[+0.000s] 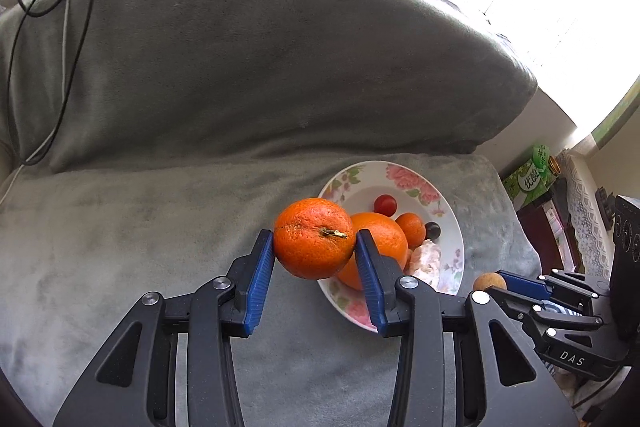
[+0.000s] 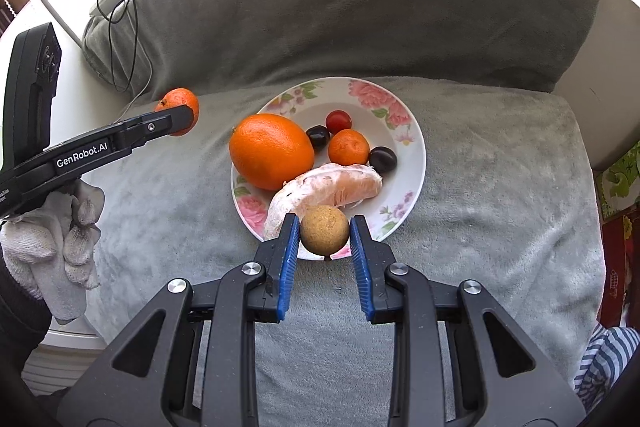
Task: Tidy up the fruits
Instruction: 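Carry the mandarin with the left tool while the right tool carries the kiwi over the plate, then open both tools to drop the mandarin and kiwi onto the plate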
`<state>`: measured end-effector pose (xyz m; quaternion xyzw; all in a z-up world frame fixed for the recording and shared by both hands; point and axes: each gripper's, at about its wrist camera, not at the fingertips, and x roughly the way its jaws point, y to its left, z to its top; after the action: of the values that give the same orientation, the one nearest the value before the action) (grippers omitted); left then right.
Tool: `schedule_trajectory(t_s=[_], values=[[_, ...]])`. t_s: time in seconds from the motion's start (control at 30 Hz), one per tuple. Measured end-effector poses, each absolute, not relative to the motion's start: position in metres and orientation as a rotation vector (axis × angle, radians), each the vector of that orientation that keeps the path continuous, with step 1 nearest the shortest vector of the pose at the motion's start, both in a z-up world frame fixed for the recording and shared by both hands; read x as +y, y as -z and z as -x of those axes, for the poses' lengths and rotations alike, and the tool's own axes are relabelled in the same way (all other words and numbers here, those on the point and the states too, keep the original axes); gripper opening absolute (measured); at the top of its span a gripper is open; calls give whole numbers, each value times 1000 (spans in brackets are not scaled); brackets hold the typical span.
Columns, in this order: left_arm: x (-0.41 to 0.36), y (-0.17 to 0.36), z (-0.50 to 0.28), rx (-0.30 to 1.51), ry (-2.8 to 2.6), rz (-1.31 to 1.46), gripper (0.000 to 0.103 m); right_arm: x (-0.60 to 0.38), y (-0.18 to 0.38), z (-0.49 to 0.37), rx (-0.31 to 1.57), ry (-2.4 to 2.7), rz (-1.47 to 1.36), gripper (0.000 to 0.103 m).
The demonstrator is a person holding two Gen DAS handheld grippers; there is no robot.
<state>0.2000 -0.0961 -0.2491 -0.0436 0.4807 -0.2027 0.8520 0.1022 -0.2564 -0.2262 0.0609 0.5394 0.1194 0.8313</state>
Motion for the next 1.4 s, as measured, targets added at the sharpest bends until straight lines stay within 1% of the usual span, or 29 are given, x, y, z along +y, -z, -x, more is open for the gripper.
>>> schedule_trajectory(t_s=[0.7, 1.4], values=[[-158, 255, -232, 1065, 517, 37, 40, -266, 249, -116, 1175, -245, -160, 27], [-168, 260, -239, 1114, 535, 37, 40, -262, 259, -121, 1190, -261, -157, 27]])
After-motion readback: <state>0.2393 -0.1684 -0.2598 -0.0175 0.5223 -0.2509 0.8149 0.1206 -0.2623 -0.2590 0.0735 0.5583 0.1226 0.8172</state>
